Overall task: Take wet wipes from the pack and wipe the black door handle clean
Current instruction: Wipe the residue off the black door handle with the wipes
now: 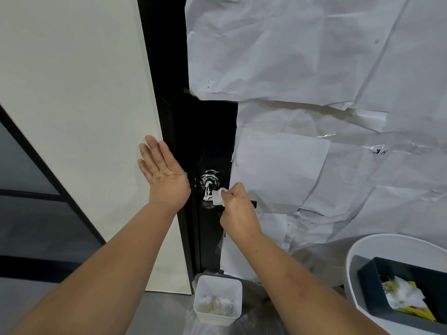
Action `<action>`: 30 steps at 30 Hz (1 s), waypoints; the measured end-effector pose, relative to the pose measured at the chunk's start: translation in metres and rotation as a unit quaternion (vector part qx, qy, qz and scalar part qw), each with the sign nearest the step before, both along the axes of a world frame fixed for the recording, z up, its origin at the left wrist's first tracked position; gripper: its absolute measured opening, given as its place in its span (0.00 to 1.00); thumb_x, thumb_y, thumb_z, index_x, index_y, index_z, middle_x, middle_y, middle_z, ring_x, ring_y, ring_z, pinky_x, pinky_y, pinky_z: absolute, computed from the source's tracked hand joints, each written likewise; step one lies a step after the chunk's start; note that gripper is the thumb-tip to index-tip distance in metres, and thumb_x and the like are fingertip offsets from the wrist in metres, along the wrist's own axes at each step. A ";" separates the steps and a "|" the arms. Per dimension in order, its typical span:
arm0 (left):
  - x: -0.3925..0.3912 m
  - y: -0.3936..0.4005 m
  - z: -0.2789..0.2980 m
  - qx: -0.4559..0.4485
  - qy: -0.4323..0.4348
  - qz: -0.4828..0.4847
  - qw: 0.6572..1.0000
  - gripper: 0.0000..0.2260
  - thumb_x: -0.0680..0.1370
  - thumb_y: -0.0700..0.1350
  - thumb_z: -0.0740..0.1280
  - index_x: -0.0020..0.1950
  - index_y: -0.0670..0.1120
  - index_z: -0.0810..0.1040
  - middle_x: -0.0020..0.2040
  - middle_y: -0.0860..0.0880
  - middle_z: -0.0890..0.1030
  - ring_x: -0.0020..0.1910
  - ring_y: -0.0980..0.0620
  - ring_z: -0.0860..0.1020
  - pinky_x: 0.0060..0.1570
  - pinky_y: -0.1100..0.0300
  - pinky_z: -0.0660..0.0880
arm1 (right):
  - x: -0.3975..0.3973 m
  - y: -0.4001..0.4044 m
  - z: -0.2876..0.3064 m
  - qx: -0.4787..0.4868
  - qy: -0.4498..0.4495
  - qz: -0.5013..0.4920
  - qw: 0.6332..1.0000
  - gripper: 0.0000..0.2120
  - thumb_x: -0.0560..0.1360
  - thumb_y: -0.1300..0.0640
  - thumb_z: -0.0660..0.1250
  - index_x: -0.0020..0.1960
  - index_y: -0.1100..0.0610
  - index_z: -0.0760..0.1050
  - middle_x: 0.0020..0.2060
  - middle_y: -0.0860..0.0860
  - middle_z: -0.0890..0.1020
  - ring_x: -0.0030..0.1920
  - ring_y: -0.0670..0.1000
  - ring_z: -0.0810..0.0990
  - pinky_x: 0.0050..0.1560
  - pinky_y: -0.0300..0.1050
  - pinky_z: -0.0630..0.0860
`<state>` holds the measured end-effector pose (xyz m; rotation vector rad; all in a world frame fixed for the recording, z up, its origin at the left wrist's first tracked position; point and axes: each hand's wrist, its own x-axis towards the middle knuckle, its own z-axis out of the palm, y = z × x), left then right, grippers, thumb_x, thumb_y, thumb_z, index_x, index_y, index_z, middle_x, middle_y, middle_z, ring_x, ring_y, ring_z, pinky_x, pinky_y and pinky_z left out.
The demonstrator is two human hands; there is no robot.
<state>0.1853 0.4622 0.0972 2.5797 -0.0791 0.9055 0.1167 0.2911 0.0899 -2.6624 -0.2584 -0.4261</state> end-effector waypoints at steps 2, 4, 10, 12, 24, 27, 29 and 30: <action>0.001 -0.001 -0.001 0.001 -0.001 0.003 1.000 0.50 0.71 0.33 0.68 0.74 0.36 0.28 0.75 0.27 0.40 0.73 0.24 0.40 0.71 0.29 0.44 | -0.001 -0.002 0.001 -0.003 -0.003 -0.013 1.000 0.16 0.71 0.74 0.62 0.57 0.66 0.74 0.46 0.54 0.67 0.38 0.52 0.69 0.32 0.42 0.66; 0.001 -0.001 -0.001 -0.001 0.001 0.004 1.000 0.50 0.71 0.33 0.67 0.74 0.36 0.28 0.75 0.27 0.40 0.73 0.24 0.40 0.71 0.29 0.44 | -0.001 0.002 -0.001 0.000 -0.006 -0.007 1.000 0.18 0.69 0.75 0.62 0.58 0.66 0.74 0.47 0.55 0.69 0.38 0.52 0.70 0.33 0.41 0.65; 0.001 -0.001 -0.001 0.005 0.002 0.012 1.000 0.50 0.71 0.34 0.68 0.74 0.35 0.29 0.75 0.27 0.41 0.73 0.23 0.41 0.71 0.29 0.45 | 0.005 0.012 -0.015 0.034 -0.043 0.042 0.998 0.13 0.69 0.75 0.64 0.53 0.66 0.75 0.44 0.56 0.70 0.36 0.51 0.68 0.30 0.41 0.68; 0.001 0.000 0.000 0.007 0.002 0.013 1.000 0.51 0.70 0.34 0.69 0.74 0.35 0.29 0.75 0.27 0.41 0.73 0.23 0.42 0.71 0.29 0.46 | 0.000 0.010 -0.026 0.033 -0.037 0.098 0.994 0.12 0.69 0.74 0.62 0.50 0.63 0.74 0.44 0.55 0.70 0.37 0.53 0.71 0.33 0.42 0.68; 0.004 0.001 -0.004 0.018 -0.001 0.015 1.000 0.51 0.69 0.32 0.69 0.74 0.34 0.29 0.75 0.27 0.41 0.73 0.23 0.42 0.71 0.28 0.46 | -0.013 -0.001 -0.048 0.697 0.265 -0.122 0.655 0.15 0.76 0.74 0.58 0.52 0.61 0.79 0.39 0.55 0.81 0.36 0.49 0.75 0.39 0.40 0.71; 0.003 0.001 -0.004 0.021 -0.003 0.012 1.000 0.52 0.69 0.32 0.69 0.74 0.34 0.29 0.75 0.27 0.40 0.73 0.22 0.43 0.71 0.28 0.47 | 0.000 0.002 -0.034 0.776 0.239 -0.119 0.572 0.12 0.76 0.75 0.58 0.50 0.63 0.76 0.42 0.55 0.80 0.41 0.49 0.78 0.45 0.39 0.74; 0.003 0.002 -0.004 0.021 -0.003 0.008 1.000 0.52 0.69 0.33 0.70 0.74 0.34 0.28 0.75 0.28 0.39 0.73 0.22 0.43 0.70 0.28 0.47 | 0.002 0.008 -0.029 0.794 0.248 -0.115 0.543 0.11 0.76 0.76 0.58 0.46 0.62 0.75 0.40 0.55 0.79 0.40 0.50 0.77 0.46 0.40 0.74; 0.004 0.002 -0.005 0.021 -0.003 0.008 1.000 0.52 0.69 0.33 0.70 0.74 0.34 0.28 0.75 0.28 0.39 0.72 0.22 0.43 0.70 0.28 0.47 | 0.003 0.012 -0.027 0.799 0.255 -0.111 0.534 0.12 0.76 0.76 0.58 0.44 0.62 0.74 0.39 0.55 0.79 0.40 0.50 0.76 0.47 0.40 0.75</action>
